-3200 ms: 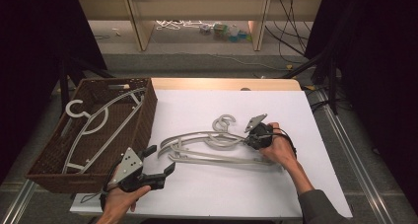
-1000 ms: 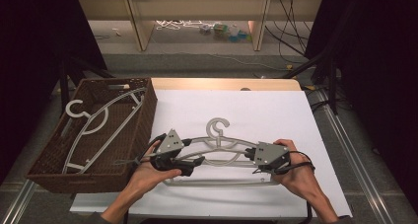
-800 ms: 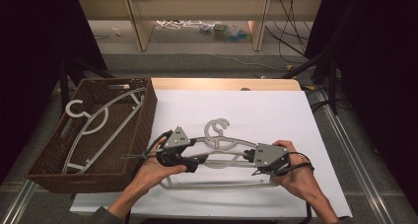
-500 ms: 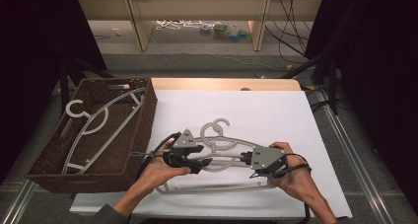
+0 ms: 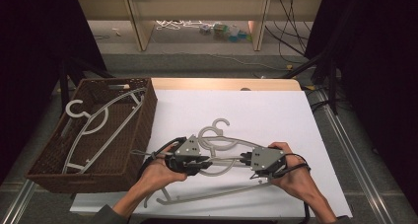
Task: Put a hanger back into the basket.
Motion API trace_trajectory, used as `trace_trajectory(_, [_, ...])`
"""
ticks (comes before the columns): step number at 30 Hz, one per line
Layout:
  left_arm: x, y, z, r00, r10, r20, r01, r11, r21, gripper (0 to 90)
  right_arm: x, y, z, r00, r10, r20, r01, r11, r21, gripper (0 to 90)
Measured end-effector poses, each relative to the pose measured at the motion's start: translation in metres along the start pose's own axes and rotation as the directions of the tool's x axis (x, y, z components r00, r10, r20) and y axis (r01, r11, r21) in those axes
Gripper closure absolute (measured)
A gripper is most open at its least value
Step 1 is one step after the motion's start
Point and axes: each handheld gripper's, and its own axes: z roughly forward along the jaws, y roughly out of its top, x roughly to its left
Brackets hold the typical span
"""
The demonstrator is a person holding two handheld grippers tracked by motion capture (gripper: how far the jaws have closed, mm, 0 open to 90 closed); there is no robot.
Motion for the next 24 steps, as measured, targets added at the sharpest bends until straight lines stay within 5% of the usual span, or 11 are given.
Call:
trace_trajectory(5, [0.0,-0.001,-0.002,1.0,0.003,0.008,-0.003,1.0,0.007,81.8,0.0,-0.003,0.002,0.9996,0.029,-0.003,-0.029,1.0,-0.007,79.3])
trace_trajectory(6, [0.001,-0.001,-0.002,0.9995,-0.023,0.022,0.023,0.9997,-0.001,81.8,-0.001,-0.003,0.003,0.9997,0.023,0.001,-0.023,1.0,-0.01,78.7])
trace_trajectory(9, [0.007,-0.004,-0.007,0.9964,-0.081,0.025,0.081,0.9963,-0.028,82.0,0.0,-0.003,0.002,0.9889,0.147,0.023,-0.145,0.988,-0.056,69.5])
trace_trajectory(12, [0.015,-0.006,-0.014,0.9938,-0.111,-0.007,0.111,0.9931,-0.038,82.1,-0.006,-0.006,-0.003,0.9583,0.273,0.086,-0.262,0.958,-0.12,52.8])
trace_trajectory(15, [0.021,-0.01,-0.022,0.9892,-0.146,-0.01,0.146,0.9874,-0.062,82.0,-0.01,-0.008,-0.01,0.9149,0.384,0.123,-0.354,0.911,-0.211,43.0])
trace_trajectory(20, [0.028,-0.015,-0.037,0.9808,-0.19,-0.041,0.186,0.9788,-0.084,82.0,-0.012,-0.014,-0.02,0.8486,0.51,0.141,-0.449,0.835,-0.318,34.8])
trace_trajectory(24, [0.036,-0.018,-0.047,0.9696,-0.242,-0.039,0.235,0.9638,-0.125,82.0,-0.008,-0.021,-0.023,0.8113,0.56,0.167,-0.477,0.8,-0.365,32.8])
